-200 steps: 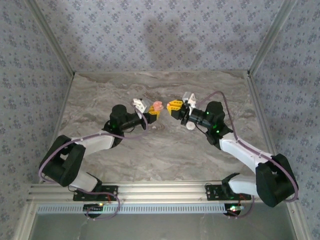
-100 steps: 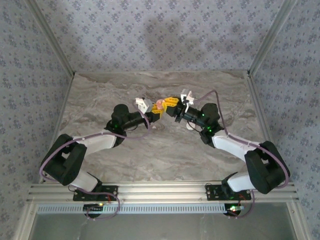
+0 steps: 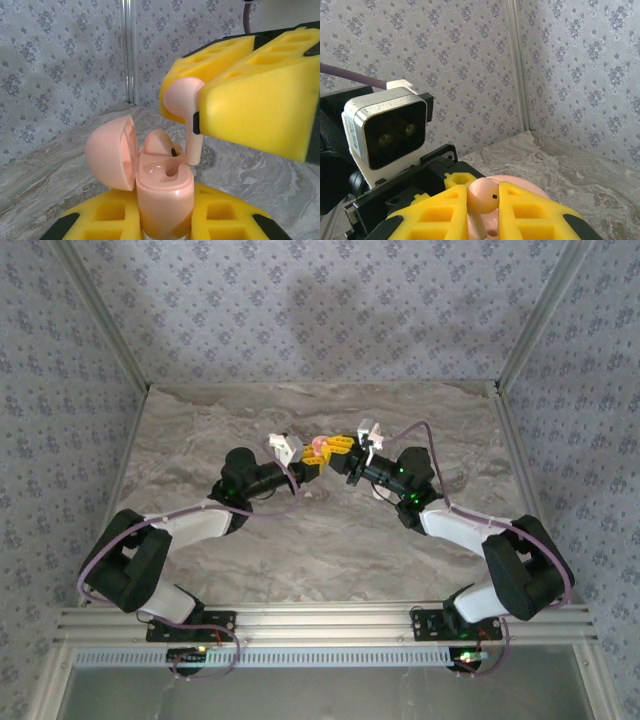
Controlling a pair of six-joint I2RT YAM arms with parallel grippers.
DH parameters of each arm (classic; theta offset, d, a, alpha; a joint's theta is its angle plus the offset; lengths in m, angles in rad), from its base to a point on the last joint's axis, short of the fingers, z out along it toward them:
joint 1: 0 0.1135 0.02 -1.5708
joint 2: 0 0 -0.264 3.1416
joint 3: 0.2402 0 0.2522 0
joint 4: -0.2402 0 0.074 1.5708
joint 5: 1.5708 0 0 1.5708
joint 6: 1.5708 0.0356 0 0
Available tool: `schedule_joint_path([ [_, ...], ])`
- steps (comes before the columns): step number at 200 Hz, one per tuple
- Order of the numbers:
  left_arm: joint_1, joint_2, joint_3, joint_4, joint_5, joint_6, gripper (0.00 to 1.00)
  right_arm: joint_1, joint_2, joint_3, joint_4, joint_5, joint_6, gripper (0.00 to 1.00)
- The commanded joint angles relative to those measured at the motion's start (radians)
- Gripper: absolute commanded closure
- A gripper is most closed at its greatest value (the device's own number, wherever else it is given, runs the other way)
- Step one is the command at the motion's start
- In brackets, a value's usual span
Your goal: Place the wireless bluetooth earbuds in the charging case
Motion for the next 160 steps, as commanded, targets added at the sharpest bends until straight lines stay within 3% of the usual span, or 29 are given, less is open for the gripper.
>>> schedule_joint_path([
  [1,-0.005,-0.041,0.039,0.058,0.006,-0.016,0.91,0.005,0.012,0.01,0.039,0.038,-0.012,0.82],
  [95,-0.006,-0.067,0.041,0.049,-0.004,-0.02,0.9,0.014,0.037,0.032,0.053,0.027,-0.004,0.82],
  [160,-0.006,-0.098,0.043,0.041,-0.046,-0.012,0.9,0.031,-0.035,-0.024,-0.097,0.013,-0.067,0.82],
])
